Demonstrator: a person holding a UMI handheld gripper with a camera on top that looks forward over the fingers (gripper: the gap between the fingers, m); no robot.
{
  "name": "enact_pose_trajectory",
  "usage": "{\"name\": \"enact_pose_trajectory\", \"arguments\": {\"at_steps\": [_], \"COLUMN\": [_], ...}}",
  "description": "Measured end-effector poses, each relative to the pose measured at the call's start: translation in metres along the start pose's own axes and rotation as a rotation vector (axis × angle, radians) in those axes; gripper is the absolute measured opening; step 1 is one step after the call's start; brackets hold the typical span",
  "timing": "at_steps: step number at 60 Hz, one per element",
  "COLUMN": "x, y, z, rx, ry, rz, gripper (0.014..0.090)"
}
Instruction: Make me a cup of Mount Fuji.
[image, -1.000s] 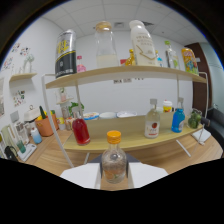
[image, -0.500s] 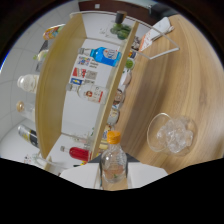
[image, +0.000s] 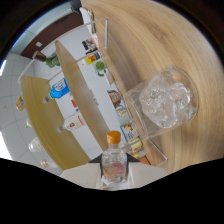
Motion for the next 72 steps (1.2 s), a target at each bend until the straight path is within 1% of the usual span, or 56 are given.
{"name": "enact_pose_trajectory", "arguments": {"at_steps": [7,14,24,31,36,43,51,55,63,69,72], "x": [-0.001,-0.004,-0.032,-0.054,-0.049,0.000,0.069,0.099,0.137,0.152,0.161], "y": [-0.002,0.005,0.029,0.062,0.090,0.116,0.121,0.116,0.100,0.090,0.089], "z": [-0.001,-0.005,-0.018,-0.024,-0.020,-0.004,0.012,0.017,0.021,0.023,0.024], "rx": [0.005,0.014,0.052,0.085,0.094,0.006,-0.079,-0.114,-0.140,-0.151,-0.169], "ry": [0.004,0.058,0.150,0.163,0.164,0.208,0.303,0.370,0.489,0.544,0.571], "rz": [-0.004,-0.188,-0.795,-1.269,-1.536,-1.732,-1.853,-1.877,-1.907,-1.928,-1.914], "gripper": [0.0354,0.0356,0.0359,0.0359,0.0359,0.0357,0.0359,0.0357,0.0357,0.0356,0.0357]}}
